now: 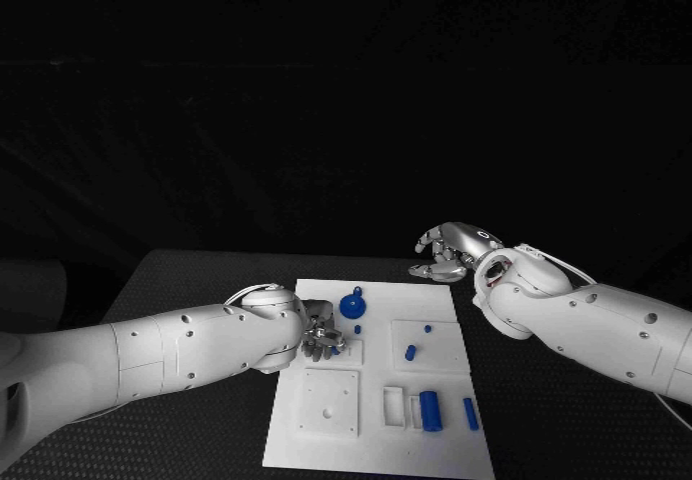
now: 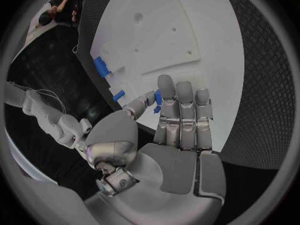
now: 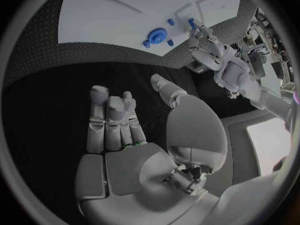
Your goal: Assemble the parts on the task board
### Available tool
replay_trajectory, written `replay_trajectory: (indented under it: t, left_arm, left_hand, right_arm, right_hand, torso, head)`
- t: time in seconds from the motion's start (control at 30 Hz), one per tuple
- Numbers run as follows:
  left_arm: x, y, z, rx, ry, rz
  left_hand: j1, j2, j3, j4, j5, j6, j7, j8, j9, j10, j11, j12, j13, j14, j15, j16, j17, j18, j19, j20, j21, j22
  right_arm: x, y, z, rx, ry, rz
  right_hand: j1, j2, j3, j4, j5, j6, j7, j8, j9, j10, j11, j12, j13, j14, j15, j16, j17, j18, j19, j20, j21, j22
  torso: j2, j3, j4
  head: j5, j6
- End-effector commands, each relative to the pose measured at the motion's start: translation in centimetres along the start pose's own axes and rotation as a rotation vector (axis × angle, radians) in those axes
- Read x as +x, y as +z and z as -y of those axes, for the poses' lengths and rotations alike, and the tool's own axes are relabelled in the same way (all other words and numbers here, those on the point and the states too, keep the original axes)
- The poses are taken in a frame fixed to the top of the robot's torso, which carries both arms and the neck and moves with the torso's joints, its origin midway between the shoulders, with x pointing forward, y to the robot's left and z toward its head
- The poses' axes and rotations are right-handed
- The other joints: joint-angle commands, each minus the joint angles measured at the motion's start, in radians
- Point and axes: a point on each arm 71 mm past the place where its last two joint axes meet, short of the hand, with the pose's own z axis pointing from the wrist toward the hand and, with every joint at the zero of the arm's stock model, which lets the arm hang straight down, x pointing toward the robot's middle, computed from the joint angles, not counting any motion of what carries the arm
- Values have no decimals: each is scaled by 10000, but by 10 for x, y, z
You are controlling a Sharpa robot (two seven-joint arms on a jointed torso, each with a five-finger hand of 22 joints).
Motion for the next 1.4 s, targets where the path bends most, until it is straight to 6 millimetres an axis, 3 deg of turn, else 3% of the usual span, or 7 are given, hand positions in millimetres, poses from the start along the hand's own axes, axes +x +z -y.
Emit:
replay_trajectory:
  t: [0.03, 0.6, 1.4]
  left_arm:
    - [10, 2, -5, -281, 219, -535]
    - [10, 2, -9, -408, 252, -528]
    - [12, 5, 1, -251, 340, -749]
  left_hand:
    - [253, 268, 57, -91, 38, 695, -666, 34, 15, -256, -265, 56, 13, -2, -6, 68, -14, 12, 66, -783, 45, 180]
    - [258, 296, 66, -127, 88, 697, -671, 47, 32, -263, -269, 77, 26, -3, -3, 94, -17, 17, 59, -781, 59, 182]
    - [112, 285, -3, -47, -29, 698, -675, 74, 69, -269, -268, 134, 55, -2, -7, 135, -51, 25, 70, -777, 90, 169]
  right_arm:
    - [1, 0, -1, -48, -45, -91]
    - [1, 0, -1, -43, -48, -94]
    - [1, 0, -1, -57, -47, -115]
  right_hand:
    - [101, 26, 6, 80, -68, -60, 136, 44, -15, -37, -2, 35, -14, 20, -36, -33, -17, 386, -13, -70, -36, 171]
    - [108, 25, 3, 84, -69, -61, 136, 44, -17, -39, -2, 40, -22, 21, -36, -35, -18, 386, -13, -70, -38, 172]
    - [117, 27, -1, 94, -68, -60, 136, 45, -18, -40, -2, 48, -36, 23, -36, -38, -19, 386, -11, -71, -42, 172]
  torso:
    - [3, -6, 1]
    - [3, -14, -2]
    - [4, 6, -7]
  head:
    - [7, -14]
    - [23, -18]
    - [16, -14]
